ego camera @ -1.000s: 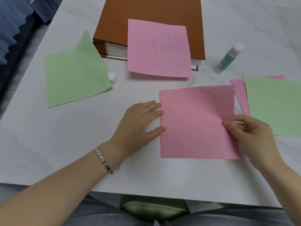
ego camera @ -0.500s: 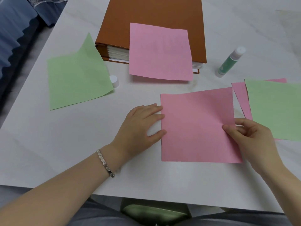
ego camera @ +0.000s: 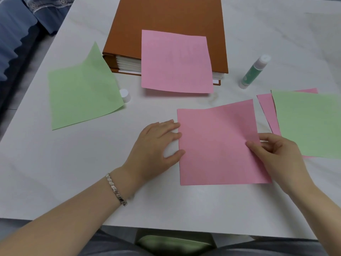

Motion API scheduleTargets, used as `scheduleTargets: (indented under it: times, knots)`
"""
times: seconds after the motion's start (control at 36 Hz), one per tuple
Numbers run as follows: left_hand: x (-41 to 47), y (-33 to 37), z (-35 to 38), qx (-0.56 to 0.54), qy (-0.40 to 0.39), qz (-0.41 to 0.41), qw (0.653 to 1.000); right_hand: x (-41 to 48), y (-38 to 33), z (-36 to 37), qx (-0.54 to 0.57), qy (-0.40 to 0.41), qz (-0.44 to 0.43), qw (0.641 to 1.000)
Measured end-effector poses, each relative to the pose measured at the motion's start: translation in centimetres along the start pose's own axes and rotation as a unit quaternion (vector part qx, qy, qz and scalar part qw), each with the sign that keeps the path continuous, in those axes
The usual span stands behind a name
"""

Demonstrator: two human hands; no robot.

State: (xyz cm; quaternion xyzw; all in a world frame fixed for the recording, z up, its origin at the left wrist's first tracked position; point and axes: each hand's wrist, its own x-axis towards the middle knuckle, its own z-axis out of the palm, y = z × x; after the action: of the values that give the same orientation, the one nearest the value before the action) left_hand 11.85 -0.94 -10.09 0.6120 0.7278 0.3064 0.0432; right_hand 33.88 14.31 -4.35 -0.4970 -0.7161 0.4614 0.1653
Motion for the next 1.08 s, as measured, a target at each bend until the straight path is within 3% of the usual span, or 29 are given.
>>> scheduleTargets:
  times: [0.31, 0.53, 0.75, 1.08]
  knots:
    - [2.4, 1.8, 0.2, 0.131, 0.000, 0.038, 0.991, 0.1, 0.1, 0.1, -0.018, 0.001, 0.002, 1.000]
    - [4.4, 4.1, 1.9, 0.258, -0.029, -0.007, 0.966, 0.3, 0.0, -0.1, -0.014, -0.009, 0.022, 1.000]
    - [4.1, 3.3, 2.8, 0.182, -0.057, -0.011, 0.982, 0.8, -0.8, -1.1, -0.052, 0.044, 0.002, 0.998]
    - [4.7, 3.1, 2.7, 0.166, -0.070, -0.026, 0.983, -0.3, -0.2, -0.2, -0.130, 0.033, -0.023, 0.991]
